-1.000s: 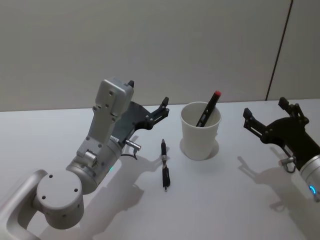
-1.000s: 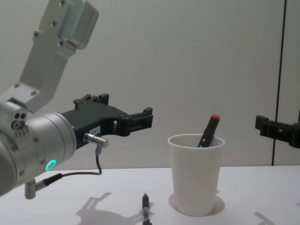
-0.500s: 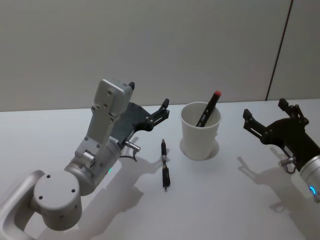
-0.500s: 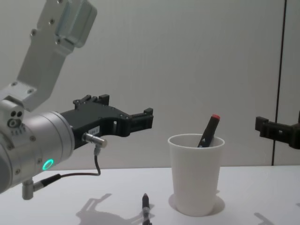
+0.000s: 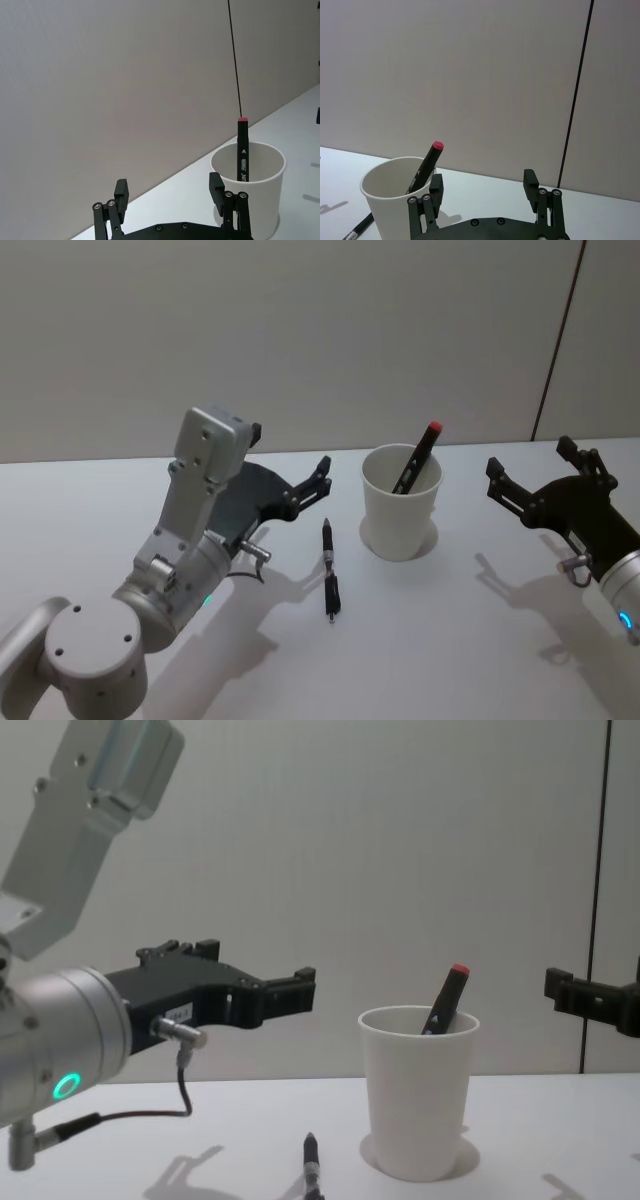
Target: Place the pen into the pen holder.
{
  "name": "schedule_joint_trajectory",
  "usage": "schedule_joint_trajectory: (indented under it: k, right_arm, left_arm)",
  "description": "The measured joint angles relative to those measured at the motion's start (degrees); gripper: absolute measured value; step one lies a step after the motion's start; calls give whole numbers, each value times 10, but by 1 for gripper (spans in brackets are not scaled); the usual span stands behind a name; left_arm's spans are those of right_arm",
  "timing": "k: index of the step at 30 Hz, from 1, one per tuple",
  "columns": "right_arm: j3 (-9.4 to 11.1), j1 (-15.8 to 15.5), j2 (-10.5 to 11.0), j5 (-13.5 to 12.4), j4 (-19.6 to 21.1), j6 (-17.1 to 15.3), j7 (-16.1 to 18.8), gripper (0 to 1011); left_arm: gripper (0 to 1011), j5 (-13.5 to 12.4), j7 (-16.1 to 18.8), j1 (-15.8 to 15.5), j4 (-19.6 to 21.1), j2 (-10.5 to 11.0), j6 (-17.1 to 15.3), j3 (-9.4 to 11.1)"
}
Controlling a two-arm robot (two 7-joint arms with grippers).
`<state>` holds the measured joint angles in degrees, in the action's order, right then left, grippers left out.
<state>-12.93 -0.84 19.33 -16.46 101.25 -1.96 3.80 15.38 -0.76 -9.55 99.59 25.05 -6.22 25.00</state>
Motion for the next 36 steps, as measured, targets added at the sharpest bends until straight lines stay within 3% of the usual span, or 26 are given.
schedule_joint_trajectory:
  k: [19,36]
  right_arm:
    - [0,0,0,0,0,0,0,1001]
    - [0,0,0,0,0,0,0,1001]
  left_arm:
    - [1001,39,-24,35,47,20,-69,1]
    - [1001,50,-62,35,39,1,-128,15]
